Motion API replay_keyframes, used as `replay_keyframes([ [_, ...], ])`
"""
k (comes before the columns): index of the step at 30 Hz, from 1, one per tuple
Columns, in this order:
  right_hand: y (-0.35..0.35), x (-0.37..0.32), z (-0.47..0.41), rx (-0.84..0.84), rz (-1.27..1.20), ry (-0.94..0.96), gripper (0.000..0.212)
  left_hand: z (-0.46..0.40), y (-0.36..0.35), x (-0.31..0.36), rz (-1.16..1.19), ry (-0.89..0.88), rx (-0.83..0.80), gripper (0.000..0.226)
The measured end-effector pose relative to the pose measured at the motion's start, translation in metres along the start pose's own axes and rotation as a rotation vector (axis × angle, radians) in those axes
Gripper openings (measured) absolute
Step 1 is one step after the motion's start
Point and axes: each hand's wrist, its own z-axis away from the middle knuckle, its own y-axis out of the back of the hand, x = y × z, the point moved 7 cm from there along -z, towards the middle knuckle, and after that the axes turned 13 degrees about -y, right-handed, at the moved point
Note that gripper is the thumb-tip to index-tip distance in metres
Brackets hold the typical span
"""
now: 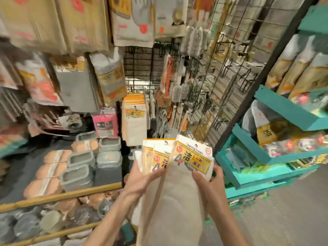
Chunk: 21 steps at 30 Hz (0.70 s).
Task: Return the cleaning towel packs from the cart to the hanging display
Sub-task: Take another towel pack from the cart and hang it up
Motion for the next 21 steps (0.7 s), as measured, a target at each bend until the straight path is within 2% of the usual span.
replay_keyframes([
  [3,-0.035,-0.011,-0.031,-0.125,-0.004,-0.018,0.044,-0.027,0.027,-0.008,-0.043,0.01,0.164,0.058],
  [7,-0.078,-0.026,-0.068,-0.19,0.011,-0.005,0.042,-0.066,0.056,-0.007,-0.042,-0.034,0.263,0.048],
  [12,-0.108,-0.059,-0.106,-0.217,-0.009,0.126,0.073,-0.106,0.072,-0.004,-0.01,-0.059,0.299,0.047],
  [15,-0.134,-0.075,-0.121,-0.296,-0.006,0.205,0.064,-0.122,0.086,-0.004,0.021,-0.074,0.324,0.049],
  [21,-0.182,-0.074,-0.174,-0.393,-0.056,0.099,0.05,-0.132,0.141,-0.013,0.095,-0.054,0.512,0.038],
])
